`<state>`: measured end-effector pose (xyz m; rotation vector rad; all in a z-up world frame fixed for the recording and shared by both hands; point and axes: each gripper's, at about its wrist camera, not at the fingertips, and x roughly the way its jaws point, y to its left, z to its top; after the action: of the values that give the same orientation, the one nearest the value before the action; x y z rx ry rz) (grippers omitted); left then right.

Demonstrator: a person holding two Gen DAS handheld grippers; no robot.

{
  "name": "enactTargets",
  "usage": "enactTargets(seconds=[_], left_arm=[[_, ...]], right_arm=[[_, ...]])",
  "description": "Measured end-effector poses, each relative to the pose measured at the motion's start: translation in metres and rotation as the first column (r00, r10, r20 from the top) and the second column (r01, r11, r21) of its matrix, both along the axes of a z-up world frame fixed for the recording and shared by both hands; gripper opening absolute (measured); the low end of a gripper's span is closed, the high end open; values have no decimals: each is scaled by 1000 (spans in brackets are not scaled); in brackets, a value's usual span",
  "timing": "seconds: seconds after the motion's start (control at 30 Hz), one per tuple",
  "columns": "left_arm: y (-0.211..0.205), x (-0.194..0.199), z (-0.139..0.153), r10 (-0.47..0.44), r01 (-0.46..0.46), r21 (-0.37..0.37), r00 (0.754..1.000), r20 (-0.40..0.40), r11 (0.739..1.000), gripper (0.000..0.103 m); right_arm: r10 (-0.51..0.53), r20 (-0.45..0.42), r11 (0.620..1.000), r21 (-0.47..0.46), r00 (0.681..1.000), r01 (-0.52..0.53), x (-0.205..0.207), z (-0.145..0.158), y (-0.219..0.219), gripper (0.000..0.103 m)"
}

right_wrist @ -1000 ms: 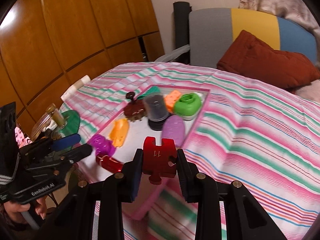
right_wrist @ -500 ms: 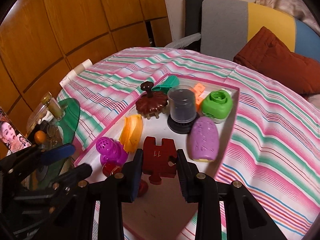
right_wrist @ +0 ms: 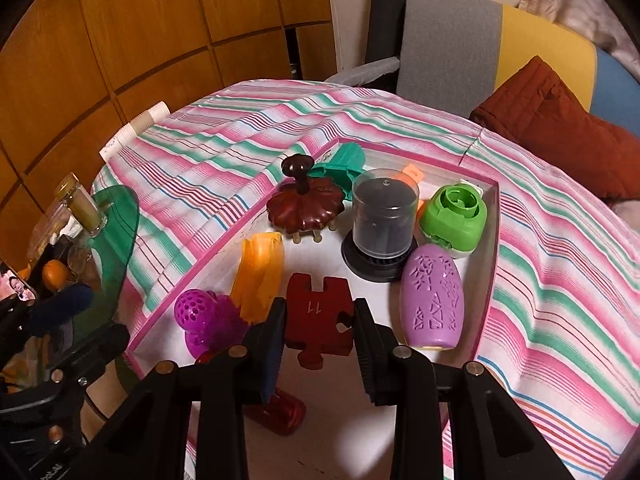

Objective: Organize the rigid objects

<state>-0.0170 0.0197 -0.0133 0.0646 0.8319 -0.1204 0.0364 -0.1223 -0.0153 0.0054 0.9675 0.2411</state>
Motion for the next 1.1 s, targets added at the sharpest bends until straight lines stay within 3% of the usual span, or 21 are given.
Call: enactTargets(seconds=[0.1,0.2,0.57,0.77,1.1], left_arm=[[0,-1,2,17,-17,4,1000,10,1000,45],[0,-2,5,30,-31,12,999,24,999,45],[0,-1,7,67,-67,36,998,15,997,45],[-1,1,6,52,-51,30,998,-30,998,45],[-5,7,13,25,-24,20,999,-48,1000,45]], right_arm=[[-11,8,1000,-7,1000,11,0,1,-1,36],[-21,26,1000,-7,999,21,-3,5,-3,48],[-83,34,995,59,996,81,-19,20,-16,57],[-134,19,990,55,991,133,-33,28,-23,61],[-198,67,980,14,978,197,-51,59,-20,91]])
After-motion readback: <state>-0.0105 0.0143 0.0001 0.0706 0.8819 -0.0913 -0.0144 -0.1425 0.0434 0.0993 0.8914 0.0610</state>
